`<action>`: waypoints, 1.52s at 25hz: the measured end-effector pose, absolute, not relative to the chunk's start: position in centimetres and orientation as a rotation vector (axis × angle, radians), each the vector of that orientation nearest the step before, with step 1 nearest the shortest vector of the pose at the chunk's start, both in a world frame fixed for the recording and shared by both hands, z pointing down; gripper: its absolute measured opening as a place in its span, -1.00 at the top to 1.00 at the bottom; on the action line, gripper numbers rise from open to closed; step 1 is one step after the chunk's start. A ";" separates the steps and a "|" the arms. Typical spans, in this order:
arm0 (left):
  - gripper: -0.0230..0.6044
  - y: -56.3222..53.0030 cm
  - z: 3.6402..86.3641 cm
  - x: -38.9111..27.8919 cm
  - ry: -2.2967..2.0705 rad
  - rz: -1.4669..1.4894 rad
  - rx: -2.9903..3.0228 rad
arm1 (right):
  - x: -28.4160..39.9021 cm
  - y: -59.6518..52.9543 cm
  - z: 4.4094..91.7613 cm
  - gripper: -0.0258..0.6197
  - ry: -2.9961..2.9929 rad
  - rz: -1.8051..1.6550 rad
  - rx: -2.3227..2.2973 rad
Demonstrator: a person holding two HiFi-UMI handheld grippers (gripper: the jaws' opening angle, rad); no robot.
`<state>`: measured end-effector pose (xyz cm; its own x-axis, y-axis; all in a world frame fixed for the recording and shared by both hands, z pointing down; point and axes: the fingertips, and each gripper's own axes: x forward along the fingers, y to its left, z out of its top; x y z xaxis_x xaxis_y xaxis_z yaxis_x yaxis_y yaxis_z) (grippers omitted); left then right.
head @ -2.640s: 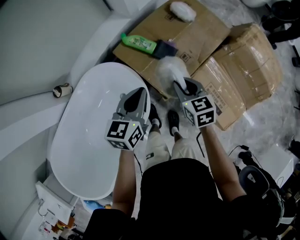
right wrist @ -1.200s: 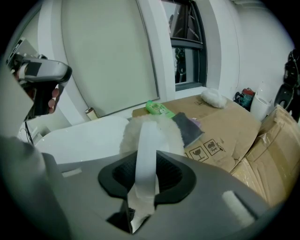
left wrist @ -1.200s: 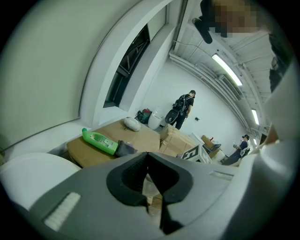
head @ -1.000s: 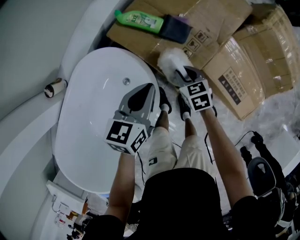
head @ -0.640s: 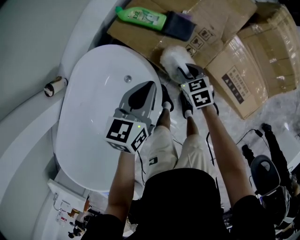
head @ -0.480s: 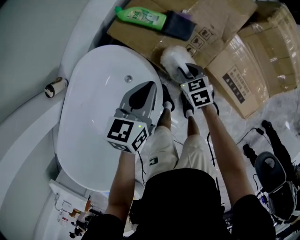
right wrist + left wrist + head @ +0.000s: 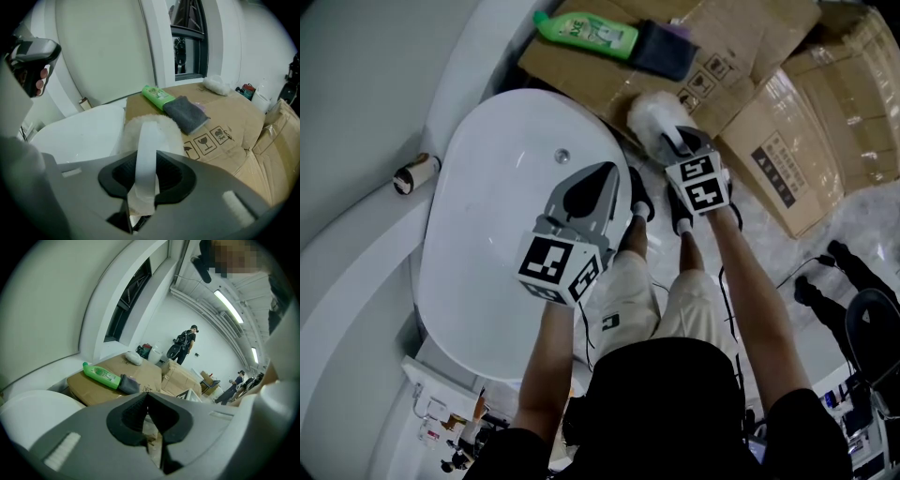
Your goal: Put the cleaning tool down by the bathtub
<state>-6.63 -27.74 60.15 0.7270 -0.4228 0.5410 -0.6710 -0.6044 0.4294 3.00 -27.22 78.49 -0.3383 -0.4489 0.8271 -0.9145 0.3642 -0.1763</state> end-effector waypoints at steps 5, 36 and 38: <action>0.93 -27.6 60.3 -6.8 -0.827 0.517 2.294 | 2.8 -27.3 78.7 0.63 -1.935 0.851 1.178; 0.93 -25.6 58.2 -5.8 -0.872 0.501 2.327 | 3.5 -27.6 74.5 0.58 -2.000 0.785 1.177; 0.94 -24.9 57.6 -5.6 -0.889 0.489 2.324 | 3.8 -27.2 73.7 0.58 -2.013 0.767 1.173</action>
